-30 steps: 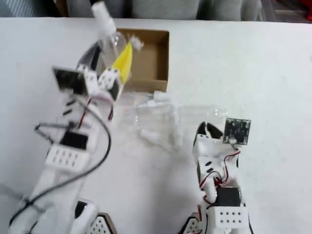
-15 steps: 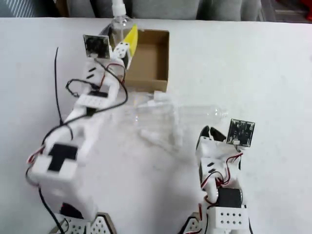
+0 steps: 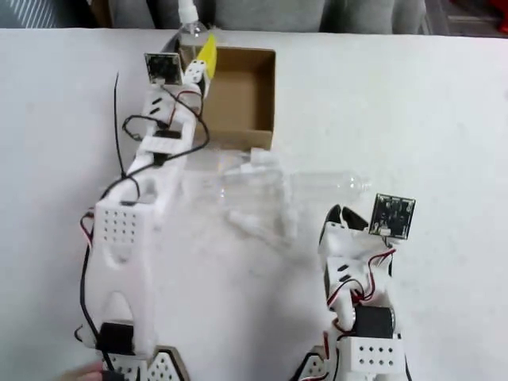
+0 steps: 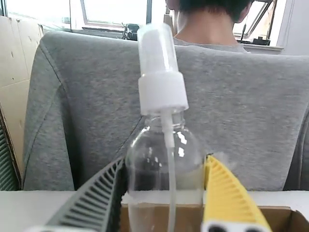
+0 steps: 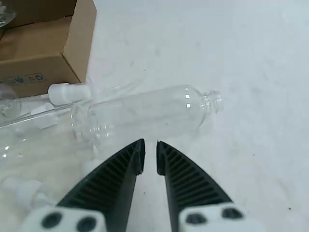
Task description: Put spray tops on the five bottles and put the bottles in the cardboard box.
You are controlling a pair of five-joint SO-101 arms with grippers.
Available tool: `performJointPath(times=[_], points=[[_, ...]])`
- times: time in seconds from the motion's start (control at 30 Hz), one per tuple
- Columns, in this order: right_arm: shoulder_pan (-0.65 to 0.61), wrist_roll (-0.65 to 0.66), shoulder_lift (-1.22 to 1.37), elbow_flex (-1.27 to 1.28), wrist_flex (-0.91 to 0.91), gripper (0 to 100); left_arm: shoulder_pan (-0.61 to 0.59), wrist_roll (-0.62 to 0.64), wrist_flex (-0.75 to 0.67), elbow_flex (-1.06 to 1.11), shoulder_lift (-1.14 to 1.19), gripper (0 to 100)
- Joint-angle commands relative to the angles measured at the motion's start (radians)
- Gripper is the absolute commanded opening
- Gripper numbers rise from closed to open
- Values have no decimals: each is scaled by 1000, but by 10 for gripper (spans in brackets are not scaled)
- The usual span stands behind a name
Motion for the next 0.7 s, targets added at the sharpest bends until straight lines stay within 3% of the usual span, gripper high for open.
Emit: performJointPath(times=[0.0,0.27,0.67], points=[[7,2,-5,9,2,21,-22,11,-23,-201,81,17],[5,2,-5,9,2,21,-36,11,60,-385,219,23],[8,2,-5,9,2,21,-54,9,68,-539,346,23]])
